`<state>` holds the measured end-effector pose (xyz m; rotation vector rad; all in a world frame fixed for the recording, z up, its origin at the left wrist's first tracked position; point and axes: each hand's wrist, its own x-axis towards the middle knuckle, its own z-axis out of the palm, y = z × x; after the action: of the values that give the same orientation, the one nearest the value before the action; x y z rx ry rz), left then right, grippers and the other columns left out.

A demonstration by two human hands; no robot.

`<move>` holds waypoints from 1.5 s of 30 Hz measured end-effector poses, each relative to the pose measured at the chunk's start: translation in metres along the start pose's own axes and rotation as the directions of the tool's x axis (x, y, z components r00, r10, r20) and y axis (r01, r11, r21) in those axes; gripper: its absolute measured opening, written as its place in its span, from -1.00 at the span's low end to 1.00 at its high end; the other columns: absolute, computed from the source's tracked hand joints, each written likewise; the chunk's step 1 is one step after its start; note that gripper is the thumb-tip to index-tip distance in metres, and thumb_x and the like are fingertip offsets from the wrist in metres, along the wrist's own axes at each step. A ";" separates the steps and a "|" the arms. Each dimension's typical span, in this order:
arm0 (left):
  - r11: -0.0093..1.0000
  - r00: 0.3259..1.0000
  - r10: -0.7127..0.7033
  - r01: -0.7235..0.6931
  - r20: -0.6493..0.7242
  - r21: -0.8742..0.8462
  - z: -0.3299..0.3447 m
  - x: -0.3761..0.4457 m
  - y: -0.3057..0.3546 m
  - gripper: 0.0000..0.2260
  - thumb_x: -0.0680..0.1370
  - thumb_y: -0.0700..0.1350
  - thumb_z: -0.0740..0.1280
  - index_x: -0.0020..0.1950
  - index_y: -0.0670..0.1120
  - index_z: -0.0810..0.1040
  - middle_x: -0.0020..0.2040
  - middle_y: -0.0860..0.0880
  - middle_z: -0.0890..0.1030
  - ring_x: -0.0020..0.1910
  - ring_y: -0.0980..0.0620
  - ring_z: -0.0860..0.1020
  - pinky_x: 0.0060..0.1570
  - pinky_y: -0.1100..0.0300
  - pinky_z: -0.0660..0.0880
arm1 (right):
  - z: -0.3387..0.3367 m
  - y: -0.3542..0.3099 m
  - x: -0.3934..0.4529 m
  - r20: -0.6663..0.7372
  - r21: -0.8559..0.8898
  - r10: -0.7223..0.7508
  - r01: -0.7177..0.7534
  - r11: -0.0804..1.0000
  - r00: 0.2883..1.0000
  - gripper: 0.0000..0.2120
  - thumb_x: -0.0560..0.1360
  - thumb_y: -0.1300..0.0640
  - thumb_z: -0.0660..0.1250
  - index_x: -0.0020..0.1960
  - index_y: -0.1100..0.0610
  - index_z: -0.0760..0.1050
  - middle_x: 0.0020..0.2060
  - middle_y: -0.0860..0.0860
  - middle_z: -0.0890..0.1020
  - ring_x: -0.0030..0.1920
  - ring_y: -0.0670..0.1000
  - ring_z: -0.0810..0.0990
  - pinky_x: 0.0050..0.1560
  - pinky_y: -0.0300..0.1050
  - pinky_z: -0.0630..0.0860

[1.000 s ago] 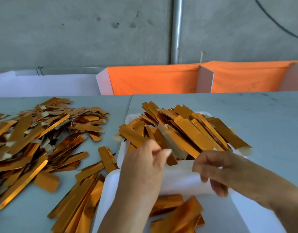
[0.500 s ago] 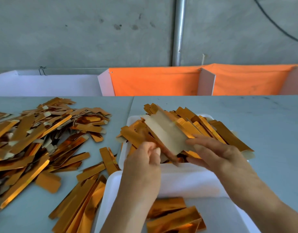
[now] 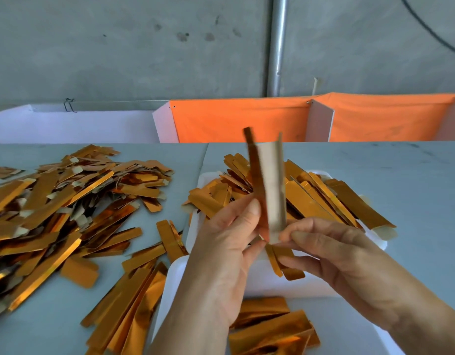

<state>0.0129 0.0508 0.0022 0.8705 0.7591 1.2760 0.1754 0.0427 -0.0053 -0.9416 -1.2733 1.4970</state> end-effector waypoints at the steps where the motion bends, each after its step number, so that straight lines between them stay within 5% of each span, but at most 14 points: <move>1: 1.000 1.000 -0.003 0.003 -0.008 0.002 0.000 0.000 0.000 -0.83 0.49 -0.10 0.31 -0.03 -0.05 0.69 -0.02 -0.11 0.69 0.02 -0.03 0.65 0.08 0.05 0.51 | 0.003 0.000 0.000 -0.011 -0.058 -0.011 0.010 0.998 1.000 -0.78 0.30 0.02 0.41 -0.16 0.15 0.67 -0.01 0.16 0.68 0.04 0.13 0.65 0.03 -0.10 0.60; 6: 0.999 0.994 -0.050 0.051 -0.096 0.007 0.000 0.001 -0.003 -0.88 0.50 -0.14 0.33 -0.09 -0.07 0.67 -0.08 -0.10 0.70 -0.06 -0.01 0.67 -0.11 0.16 0.55 | 0.013 -0.002 -0.002 -0.174 -0.267 -0.125 0.075 0.961 0.977 -0.72 0.27 -0.09 0.49 -0.23 0.11 0.56 -0.10 0.04 0.70 -0.03 0.04 0.68 0.09 0.01 0.55; 10: 0.989 0.986 -0.133 0.126 -0.096 -0.078 0.001 0.000 -0.004 -0.88 0.50 -0.18 0.33 -0.08 -0.10 0.66 -0.13 -0.11 0.70 -0.19 0.03 0.68 -0.29 0.21 0.60 | 0.019 -0.007 -0.002 -0.298 -0.285 -0.320 0.237 0.929 0.899 -0.52 0.20 -0.06 0.62 -0.01 0.06 0.48 -0.09 0.00 0.69 -0.06 0.01 0.67 -0.04 -0.10 0.57; 13: 0.979 0.981 -0.184 0.177 -0.068 -0.098 0.002 0.000 -0.006 -0.87 0.45 -0.18 0.35 -0.04 -0.13 0.65 -0.14 -0.11 0.70 -0.22 0.03 0.68 -0.30 0.20 0.61 | 0.021 -0.007 0.001 -0.320 -0.306 -0.394 0.299 0.904 0.862 -0.49 0.14 -0.02 0.49 0.05 -0.02 0.45 -0.14 -0.01 0.66 -0.11 -0.02 0.65 -0.08 -0.09 0.61; 22: 0.992 0.980 -0.122 0.115 -0.158 -0.052 0.006 -0.001 -0.006 -0.85 0.45 -0.32 0.37 -0.02 -0.16 0.59 -0.11 -0.19 0.69 -0.25 -0.02 0.67 -0.32 0.21 0.58 | 0.006 -0.007 0.003 -0.224 0.191 -0.182 0.226 0.955 0.958 -0.81 0.26 0.21 0.40 -0.14 0.05 0.64 -0.24 0.03 0.66 -0.22 -0.01 0.68 -0.28 -0.19 0.60; 27: 0.976 0.994 0.054 -0.033 -0.094 0.218 0.006 -0.003 -0.007 -0.77 0.49 -0.34 0.33 -0.09 -0.02 0.65 -0.15 -0.08 0.69 -0.18 -0.04 0.64 -0.11 0.06 0.58 | 0.003 -0.007 0.002 -0.197 0.265 -0.108 0.159 0.951 0.975 -0.82 0.27 0.19 0.41 -0.13 0.12 0.66 -0.25 0.08 0.66 -0.27 -0.05 0.65 -0.39 -0.27 0.54; 30: 0.949 0.998 0.057 -0.053 -0.002 0.311 0.008 -0.005 -0.006 -0.69 0.51 -0.33 0.31 -0.08 0.07 0.69 -0.06 -0.01 0.69 -0.03 -0.02 0.64 0.00 0.09 0.55 | 0.001 -0.005 0.003 -0.178 0.277 -0.060 0.108 0.955 0.982 -0.83 0.29 0.20 0.38 -0.13 0.12 0.66 -0.28 0.07 0.65 -0.31 -0.07 0.62 -0.45 -0.28 0.50; 36: 0.915 0.998 0.065 -0.061 0.004 0.399 0.007 -0.006 -0.003 -0.68 0.49 -0.33 0.34 -0.08 0.10 0.70 -0.11 0.02 0.69 -0.11 0.04 0.65 -0.23 0.31 0.54 | 0.000 -0.004 0.004 -0.191 0.260 -0.018 0.068 0.963 0.981 -0.85 0.20 0.18 0.43 -0.22 0.10 0.65 -0.35 0.06 0.61 -0.38 -0.06 0.57 -0.49 -0.26 0.48; 42: 0.858 0.991 0.131 -0.129 0.031 0.498 0.008 -0.007 -0.005 -0.76 0.50 -0.24 0.37 -0.01 0.10 0.65 -0.04 -0.01 0.67 -0.06 -0.02 0.64 -0.09 0.11 0.62 | 0.000 -0.006 0.003 -0.190 0.129 -0.113 0.139 0.982 0.975 -0.84 0.19 0.11 0.46 -0.23 0.09 0.63 -0.36 0.09 0.59 -0.38 -0.05 0.56 -0.44 -0.26 0.49; 45: 0.848 0.984 0.163 -0.173 0.065 0.500 0.009 -0.008 -0.005 -0.75 0.50 -0.25 0.37 -0.04 0.13 0.65 -0.11 0.00 0.68 -0.12 0.02 0.65 -0.17 0.18 0.61 | 0.000 -0.006 0.002 -0.181 0.043 -0.198 0.209 0.977 0.963 -0.76 0.18 0.03 0.55 -0.20 0.09 0.64 -0.38 0.08 0.59 -0.40 -0.04 0.55 -0.41 -0.27 0.50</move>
<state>0.0215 0.0419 0.0023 1.3990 1.0446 1.2350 0.1758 0.0448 0.0008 -0.8544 -1.1521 1.2574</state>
